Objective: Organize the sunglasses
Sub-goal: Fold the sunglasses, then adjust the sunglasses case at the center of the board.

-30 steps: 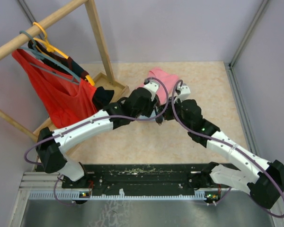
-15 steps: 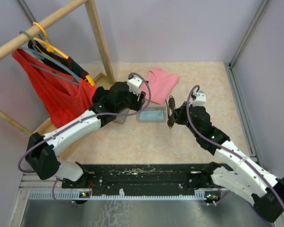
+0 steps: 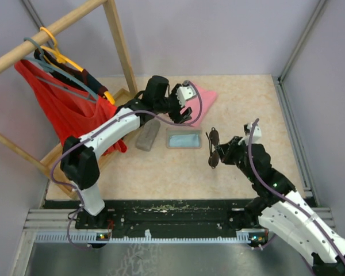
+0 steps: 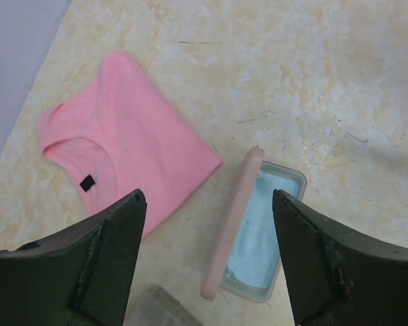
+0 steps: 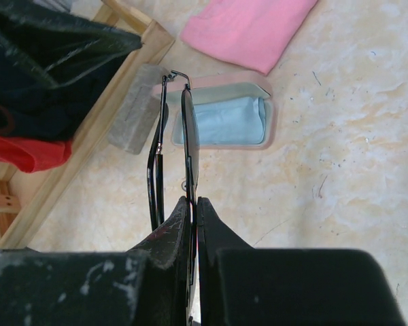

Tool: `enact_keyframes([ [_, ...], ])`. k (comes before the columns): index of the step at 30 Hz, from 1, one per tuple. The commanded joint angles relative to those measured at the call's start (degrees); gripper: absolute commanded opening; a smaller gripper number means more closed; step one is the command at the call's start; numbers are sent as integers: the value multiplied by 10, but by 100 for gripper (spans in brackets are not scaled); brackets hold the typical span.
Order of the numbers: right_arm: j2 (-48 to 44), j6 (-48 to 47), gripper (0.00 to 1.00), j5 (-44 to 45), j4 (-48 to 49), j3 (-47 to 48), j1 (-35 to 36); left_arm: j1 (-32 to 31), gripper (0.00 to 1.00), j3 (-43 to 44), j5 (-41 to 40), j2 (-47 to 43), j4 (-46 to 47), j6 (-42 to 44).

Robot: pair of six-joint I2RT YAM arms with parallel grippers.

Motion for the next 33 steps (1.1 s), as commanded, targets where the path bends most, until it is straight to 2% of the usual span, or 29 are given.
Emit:
enact_keyframes([
  [1,-43,16,0,-13,-18,0,-4,26,81,113,120,72,-146,80],
  [5,-74,17,0,-6,-44,-2,-4,28,83,147,129,121,-186,92],
  [17,-96,18,0,-29,-57,-7,-4,28,81,138,121,188,-166,97],
  [26,-101,23,0,-33,-57,-12,-4,28,75,132,116,212,-170,100],
  [33,-101,23,0,-35,-62,-12,-4,28,63,135,118,226,-176,98],
])
